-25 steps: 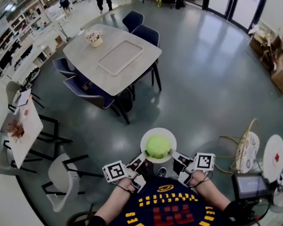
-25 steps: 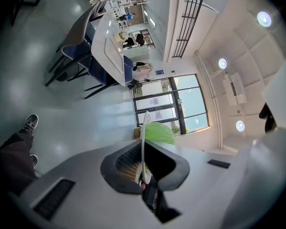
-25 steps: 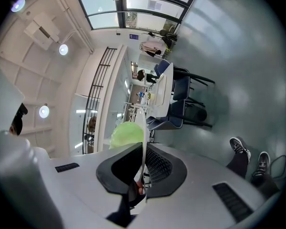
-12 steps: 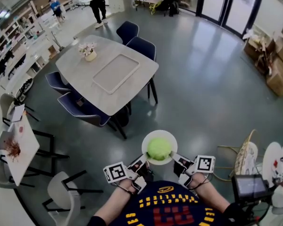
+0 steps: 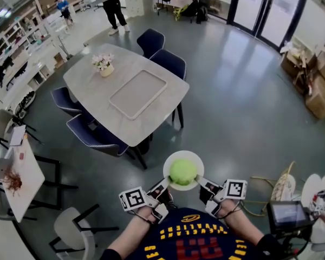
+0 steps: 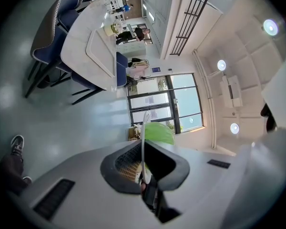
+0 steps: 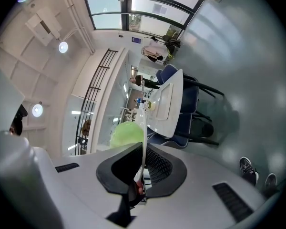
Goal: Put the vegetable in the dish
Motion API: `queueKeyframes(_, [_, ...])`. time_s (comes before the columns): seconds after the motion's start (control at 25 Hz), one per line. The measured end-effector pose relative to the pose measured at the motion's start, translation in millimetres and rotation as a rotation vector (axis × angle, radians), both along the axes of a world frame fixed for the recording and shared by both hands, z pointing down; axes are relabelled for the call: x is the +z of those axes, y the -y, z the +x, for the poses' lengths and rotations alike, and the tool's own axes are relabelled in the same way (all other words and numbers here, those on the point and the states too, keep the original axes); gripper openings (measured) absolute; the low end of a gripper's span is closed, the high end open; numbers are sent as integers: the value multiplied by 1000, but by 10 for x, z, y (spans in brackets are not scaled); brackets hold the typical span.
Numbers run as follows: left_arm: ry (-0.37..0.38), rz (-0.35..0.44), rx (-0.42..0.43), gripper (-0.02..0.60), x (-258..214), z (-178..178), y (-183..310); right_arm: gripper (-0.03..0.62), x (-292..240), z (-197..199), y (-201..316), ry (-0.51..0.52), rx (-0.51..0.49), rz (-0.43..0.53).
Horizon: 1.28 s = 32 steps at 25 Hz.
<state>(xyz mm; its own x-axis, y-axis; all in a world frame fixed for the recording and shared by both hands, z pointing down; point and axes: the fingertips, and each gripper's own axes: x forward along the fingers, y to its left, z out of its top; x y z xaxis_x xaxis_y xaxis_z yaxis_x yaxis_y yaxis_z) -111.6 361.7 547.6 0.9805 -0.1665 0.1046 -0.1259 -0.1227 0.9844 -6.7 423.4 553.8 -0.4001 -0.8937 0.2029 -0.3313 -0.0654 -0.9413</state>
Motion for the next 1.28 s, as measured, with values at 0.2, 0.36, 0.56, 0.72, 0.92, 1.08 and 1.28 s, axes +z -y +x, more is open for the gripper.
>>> queueKeyframes(0.2, [-53,-29,-21,14,-42,-94,272,18,-5,-117,287,-13,-11,-13])
queueKeyframes(0.36, [-22,-14,-26,14,43,-195,453,18,61,-176,465,-19,-21,-18])
queueKeyframes(0.56, [34,-9,-37,14,159,-291,569,18,94,-210,607,-29,-44,-7])
queueKeyframes(0.72, [22,-2,-44,14,161,-287,660,18,134,-233,690,7,-42,-28])
queueKeyframes(0.92, [-43,-37,-75,14,104,-165,802,18,191,-143,866,1,-66,-36])
queueKeyframes(1.08, [-58,-34,-98,14,58,-17,964,18,177,-10,1050,26,-76,-38])
queueKeyframes(1.28, [-24,-38,-132,14,154,220,1229,18,220,285,1356,7,-119,-21])
